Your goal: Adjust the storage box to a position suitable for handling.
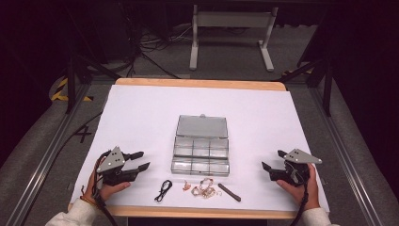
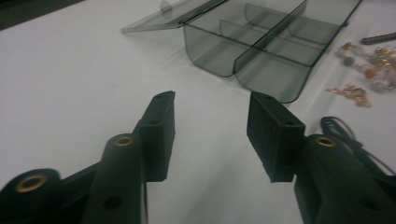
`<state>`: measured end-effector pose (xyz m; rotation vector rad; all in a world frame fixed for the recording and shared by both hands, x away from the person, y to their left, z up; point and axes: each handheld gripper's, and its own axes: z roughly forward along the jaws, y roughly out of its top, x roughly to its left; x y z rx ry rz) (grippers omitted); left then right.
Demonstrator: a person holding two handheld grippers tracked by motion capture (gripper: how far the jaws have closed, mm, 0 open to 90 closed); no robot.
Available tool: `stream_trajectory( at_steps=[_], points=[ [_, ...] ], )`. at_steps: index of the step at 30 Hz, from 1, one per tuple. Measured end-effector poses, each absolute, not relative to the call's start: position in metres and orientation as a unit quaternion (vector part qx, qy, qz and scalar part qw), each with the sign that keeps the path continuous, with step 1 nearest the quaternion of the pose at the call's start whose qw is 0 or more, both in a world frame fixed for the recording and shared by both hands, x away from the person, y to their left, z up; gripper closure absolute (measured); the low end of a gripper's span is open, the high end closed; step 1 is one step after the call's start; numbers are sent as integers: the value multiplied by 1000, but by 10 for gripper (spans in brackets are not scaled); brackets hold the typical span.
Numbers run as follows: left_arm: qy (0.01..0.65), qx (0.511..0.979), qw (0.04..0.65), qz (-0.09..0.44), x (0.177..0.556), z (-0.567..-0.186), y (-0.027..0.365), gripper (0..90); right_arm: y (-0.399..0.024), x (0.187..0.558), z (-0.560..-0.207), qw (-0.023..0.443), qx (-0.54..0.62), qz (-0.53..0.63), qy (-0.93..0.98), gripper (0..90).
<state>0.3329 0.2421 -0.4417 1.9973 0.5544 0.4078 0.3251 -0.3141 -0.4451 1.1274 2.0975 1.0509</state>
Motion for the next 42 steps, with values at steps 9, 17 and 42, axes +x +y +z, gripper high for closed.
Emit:
stream_trajectory(
  at_steps=[9, 17, 42],
  points=[
    [161, 848, 485, 140, 309, -431, 213, 674, -314, 325, -445, 267, 420, 386, 776, 206],
    [125, 864, 476, 104, 298, -431, 190, 742, -313, 326, -445, 267, 422, 384, 776, 200],
    [106, 910, 396, 59, 302, -447, 125, 714, -312, 327, -446, 268, 422, 374, 781, 183]
  ],
)
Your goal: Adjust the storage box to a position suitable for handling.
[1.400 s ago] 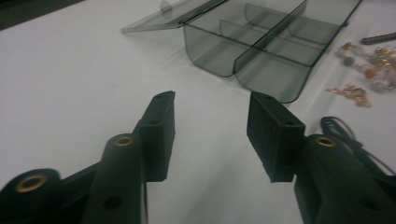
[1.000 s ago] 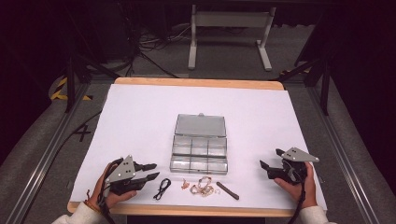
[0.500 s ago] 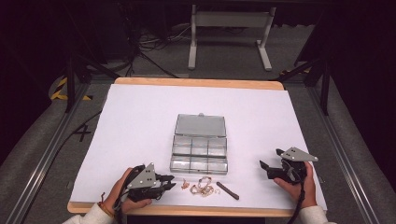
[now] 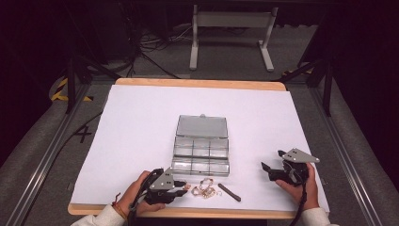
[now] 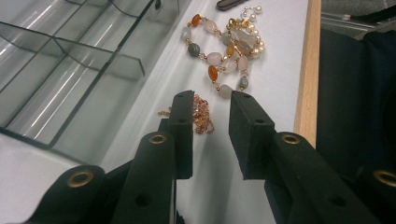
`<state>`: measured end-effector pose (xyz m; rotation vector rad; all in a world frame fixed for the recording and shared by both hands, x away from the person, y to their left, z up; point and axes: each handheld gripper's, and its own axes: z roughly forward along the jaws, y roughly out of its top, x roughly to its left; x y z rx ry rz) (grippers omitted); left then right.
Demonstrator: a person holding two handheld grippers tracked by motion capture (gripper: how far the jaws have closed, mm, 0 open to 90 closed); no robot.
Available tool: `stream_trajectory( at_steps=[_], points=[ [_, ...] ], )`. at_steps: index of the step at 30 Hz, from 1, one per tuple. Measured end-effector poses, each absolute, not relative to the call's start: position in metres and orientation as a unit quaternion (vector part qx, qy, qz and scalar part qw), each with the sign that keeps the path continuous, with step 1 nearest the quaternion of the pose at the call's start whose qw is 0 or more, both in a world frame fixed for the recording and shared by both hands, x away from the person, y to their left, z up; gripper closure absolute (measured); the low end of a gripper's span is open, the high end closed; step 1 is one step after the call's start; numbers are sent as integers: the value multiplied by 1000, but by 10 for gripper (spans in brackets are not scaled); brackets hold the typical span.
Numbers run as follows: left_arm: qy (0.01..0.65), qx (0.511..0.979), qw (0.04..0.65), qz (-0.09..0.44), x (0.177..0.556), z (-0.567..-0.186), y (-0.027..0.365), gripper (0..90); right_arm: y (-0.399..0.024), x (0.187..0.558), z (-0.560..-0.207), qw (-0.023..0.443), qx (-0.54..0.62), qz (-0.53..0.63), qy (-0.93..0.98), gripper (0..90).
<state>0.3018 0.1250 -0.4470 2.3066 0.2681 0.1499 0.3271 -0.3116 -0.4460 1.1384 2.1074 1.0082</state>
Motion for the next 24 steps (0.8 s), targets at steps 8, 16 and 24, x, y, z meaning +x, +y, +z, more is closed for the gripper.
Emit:
stream_trajectory(
  at_steps=[8, 16, 24],
  points=[
    [124, 915, 380, 60, 307, -452, 116, 711, -311, 327, -446, 269, 421, 371, 783, 180],
    [133, 913, 379, 63, 308, -452, 113, 841, -311, 327, -446, 268, 421, 370, 784, 179],
    [137, 907, 393, 64, 308, -451, 117, 879, -311, 327, -446, 268, 420, 370, 784, 177]
  ],
)
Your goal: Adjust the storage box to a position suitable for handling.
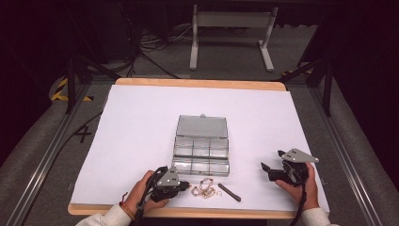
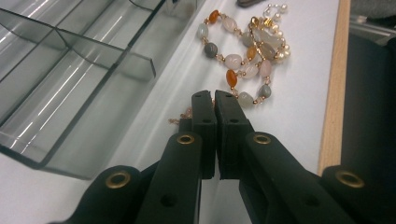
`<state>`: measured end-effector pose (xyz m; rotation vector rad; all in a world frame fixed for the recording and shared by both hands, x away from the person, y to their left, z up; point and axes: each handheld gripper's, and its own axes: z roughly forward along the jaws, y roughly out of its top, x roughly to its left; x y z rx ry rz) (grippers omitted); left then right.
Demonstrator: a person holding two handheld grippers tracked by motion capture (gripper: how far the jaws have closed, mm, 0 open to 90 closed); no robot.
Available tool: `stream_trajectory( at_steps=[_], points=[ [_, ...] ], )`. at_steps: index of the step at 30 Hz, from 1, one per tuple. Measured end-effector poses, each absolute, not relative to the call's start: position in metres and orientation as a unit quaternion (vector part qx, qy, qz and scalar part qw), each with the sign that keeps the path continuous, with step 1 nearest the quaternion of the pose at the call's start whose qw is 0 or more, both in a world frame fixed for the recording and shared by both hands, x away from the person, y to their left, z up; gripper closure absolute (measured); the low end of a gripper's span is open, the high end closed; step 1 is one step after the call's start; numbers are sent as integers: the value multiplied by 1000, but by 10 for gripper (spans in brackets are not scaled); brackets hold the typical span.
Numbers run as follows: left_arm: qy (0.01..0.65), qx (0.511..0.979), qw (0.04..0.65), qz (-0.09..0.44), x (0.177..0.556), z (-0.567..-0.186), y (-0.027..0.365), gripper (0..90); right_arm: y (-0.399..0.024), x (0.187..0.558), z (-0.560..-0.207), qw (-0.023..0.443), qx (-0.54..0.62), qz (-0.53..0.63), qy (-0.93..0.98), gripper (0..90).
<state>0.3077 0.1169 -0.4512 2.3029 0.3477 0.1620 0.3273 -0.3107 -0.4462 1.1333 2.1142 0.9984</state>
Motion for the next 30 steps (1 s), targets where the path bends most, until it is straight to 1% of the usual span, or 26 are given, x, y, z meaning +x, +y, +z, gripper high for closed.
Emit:
stream_trajectory(
  at_steps=[24, 30],
  points=[
    [130, 859, 484, 99, 303, -417, 144, 880, -311, 329, -447, 265, 422, 370, 784, 171],
    [132, 851, 495, 112, 302, -408, 150, 880, -310, 329, -447, 267, 422, 367, 784, 170]
  ],
)
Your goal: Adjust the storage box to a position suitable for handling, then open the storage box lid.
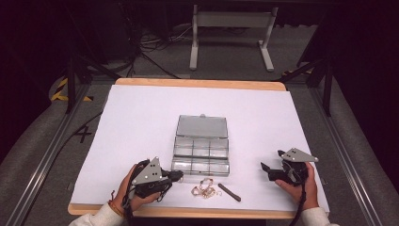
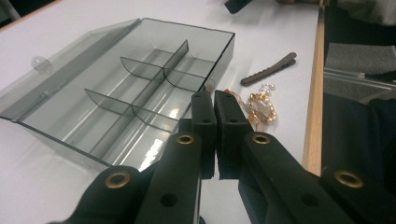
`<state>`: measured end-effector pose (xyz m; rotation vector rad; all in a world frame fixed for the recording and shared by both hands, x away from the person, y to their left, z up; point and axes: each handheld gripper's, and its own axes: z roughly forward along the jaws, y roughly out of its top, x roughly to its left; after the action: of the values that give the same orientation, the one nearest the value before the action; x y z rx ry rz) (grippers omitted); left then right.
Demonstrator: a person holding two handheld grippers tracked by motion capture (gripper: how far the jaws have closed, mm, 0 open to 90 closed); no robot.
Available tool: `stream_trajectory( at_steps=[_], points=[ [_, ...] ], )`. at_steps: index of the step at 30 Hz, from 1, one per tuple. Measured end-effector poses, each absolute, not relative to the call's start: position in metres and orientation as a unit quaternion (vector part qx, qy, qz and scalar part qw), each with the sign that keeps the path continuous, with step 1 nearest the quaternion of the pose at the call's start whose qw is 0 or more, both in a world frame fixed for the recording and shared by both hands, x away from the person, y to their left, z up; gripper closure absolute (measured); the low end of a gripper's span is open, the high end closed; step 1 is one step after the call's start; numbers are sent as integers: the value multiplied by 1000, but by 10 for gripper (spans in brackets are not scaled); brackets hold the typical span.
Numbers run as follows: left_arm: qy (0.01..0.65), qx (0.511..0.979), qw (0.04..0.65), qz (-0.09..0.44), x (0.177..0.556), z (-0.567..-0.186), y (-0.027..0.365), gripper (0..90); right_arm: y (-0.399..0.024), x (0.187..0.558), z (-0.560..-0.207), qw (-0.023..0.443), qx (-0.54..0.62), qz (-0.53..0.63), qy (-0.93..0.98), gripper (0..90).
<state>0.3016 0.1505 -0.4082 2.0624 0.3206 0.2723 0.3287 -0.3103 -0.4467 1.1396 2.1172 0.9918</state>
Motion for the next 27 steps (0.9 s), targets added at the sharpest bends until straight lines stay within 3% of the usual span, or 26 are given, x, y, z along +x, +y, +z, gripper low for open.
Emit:
stream_trajectory(
  at_steps=[27],
  points=[
    [150, 807, 548, 160, 331, -368, 159, 880, -308, 328, -447, 272, 417, 362, 788, 162]
  ],
)
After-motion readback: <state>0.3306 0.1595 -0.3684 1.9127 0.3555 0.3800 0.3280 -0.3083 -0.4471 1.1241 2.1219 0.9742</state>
